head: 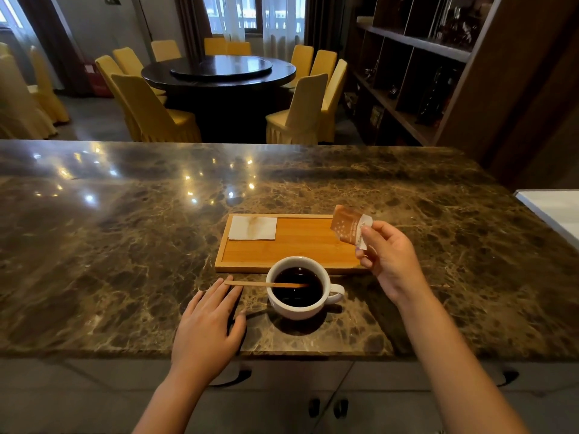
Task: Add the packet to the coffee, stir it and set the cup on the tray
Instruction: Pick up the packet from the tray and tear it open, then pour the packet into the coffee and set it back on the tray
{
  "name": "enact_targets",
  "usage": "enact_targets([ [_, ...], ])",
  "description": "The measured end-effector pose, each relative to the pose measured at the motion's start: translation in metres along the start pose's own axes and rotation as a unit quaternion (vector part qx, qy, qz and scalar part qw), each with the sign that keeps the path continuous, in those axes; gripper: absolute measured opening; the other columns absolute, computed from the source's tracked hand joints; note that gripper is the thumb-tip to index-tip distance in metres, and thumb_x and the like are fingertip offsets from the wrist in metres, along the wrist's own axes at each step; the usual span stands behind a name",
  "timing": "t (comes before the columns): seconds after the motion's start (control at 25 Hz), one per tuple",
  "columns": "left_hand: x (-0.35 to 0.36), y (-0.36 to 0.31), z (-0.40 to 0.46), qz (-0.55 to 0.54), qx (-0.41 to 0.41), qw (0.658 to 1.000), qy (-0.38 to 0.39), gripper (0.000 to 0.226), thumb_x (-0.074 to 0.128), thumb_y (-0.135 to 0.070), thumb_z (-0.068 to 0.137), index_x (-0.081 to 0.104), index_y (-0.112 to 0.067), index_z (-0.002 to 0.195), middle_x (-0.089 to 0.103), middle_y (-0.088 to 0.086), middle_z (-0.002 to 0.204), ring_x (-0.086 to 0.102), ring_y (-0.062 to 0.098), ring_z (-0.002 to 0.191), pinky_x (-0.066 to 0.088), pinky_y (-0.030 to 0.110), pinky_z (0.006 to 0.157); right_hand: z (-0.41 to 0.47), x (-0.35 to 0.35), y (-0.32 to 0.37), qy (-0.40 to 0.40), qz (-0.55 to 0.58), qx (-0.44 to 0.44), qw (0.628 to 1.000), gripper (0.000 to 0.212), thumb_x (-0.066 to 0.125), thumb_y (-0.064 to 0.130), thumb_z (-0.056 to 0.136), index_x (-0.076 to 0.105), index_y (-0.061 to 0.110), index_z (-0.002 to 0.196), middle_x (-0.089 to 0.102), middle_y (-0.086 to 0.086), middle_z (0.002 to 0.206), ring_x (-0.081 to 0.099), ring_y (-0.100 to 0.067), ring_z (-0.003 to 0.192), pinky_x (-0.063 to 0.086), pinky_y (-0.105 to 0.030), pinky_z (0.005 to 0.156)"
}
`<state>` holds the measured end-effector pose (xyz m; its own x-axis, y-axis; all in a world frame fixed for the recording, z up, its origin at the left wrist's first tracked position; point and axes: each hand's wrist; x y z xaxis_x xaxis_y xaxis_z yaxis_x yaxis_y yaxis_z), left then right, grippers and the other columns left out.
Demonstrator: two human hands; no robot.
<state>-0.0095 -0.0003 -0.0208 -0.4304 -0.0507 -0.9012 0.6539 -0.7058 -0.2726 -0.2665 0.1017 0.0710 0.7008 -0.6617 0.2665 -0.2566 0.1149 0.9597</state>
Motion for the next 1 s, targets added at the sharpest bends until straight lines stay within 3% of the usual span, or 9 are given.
enact_targets([
  [0.16,0.001,0.001,-0.001,0.001,-0.002,1.0,0.003,0.051,0.036,-0.04,0.085,0.053,-0.017,0.128,0.05,0.004,0.134,0.04,0.017,0.126,0.025,0.039,0.104,-0.013,0.012,0.01,0.069,-0.173,-0.07,0.98,0.003,0.057,0.006,0.089,0.059,0.007,0.089,0.064,-0.007,0.07,0.06,-0.006,0.045,0.044,-0.013,0.041],
  [0.32,0.0,0.0,-0.001,0.0,-0.002,1.0,0.002,0.052,0.036,-0.04,0.085,0.053,-0.016,0.128,0.051,0.005,0.133,0.04,0.018,0.126,0.024,0.039,0.104,-0.023,0.026,0.023,0.113,-0.359,-0.189,0.907,0.011,0.062,0.008,0.086,0.059,0.018,0.083,0.064,0.005,0.075,0.062,-0.008,0.054,0.051,-0.017,0.051],
  [0.44,0.0,0.001,-0.001,-0.001,-0.002,1.0,0.003,0.052,0.035,-0.04,0.086,0.053,-0.016,0.128,0.052,0.006,0.132,0.04,0.019,0.126,0.024,0.039,0.104,-0.024,0.031,0.027,0.123,-0.408,-0.228,0.875,0.01,0.064,0.011,0.085,0.06,0.02,0.084,0.063,0.013,0.076,0.063,-0.011,0.058,0.05,-0.017,0.05],
  [0.6,0.0,0.0,-0.001,0.001,-0.001,1.0,0.002,0.052,0.035,-0.04,0.085,0.053,-0.015,0.128,0.052,0.007,0.132,0.04,0.02,0.126,0.023,0.039,0.103,-0.022,0.032,0.026,0.126,-0.426,-0.245,0.862,0.007,0.064,0.014,0.085,0.061,0.021,0.084,0.063,0.014,0.076,0.063,-0.011,0.056,0.049,-0.019,0.049],
  [0.68,0.0,0.0,-0.001,0.0,-0.002,1.0,0.003,0.052,0.035,-0.04,0.085,0.053,-0.016,0.128,0.052,0.007,0.132,0.04,0.02,0.126,0.024,0.039,0.103,-0.02,0.031,0.025,0.12,-0.409,-0.243,0.871,0.008,0.063,0.014,0.086,0.06,0.021,0.086,0.062,0.013,0.075,0.063,-0.011,0.054,0.05,-0.02,0.051],
  [0.88,0.001,0.001,-0.002,-0.001,-0.003,1.0,0.006,0.052,0.034,-0.04,0.086,0.052,-0.017,0.129,0.052,0.005,0.133,0.04,0.019,0.126,0.023,0.039,0.104,-0.022,0.025,0.011,0.077,-0.229,-0.155,0.958,0.035,0.057,0.003,0.088,0.056,0.034,0.103,0.061,0.001,0.08,0.067,-0.014,0.054,0.052,-0.022,0.05],
  [1.0,0.0,0.0,-0.002,0.003,-0.003,1.0,0.006,0.052,0.035,-0.04,0.086,0.053,-0.016,0.128,0.053,0.005,0.132,0.042,0.019,0.125,0.023,0.038,0.104,-0.021,0.021,-0.003,0.047,-0.13,-0.099,0.985,0.016,0.052,0.004,0.091,0.057,0.019,0.093,0.069,0.001,0.066,0.069,-0.014,0.05,0.048,-0.017,0.041],
])
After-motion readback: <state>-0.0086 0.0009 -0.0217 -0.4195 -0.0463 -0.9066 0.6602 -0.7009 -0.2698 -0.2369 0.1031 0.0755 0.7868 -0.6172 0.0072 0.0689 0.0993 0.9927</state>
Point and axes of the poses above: each hand's wrist, its own z-axis towards the middle knuckle, its own x-axis out of the palm, y = z × x
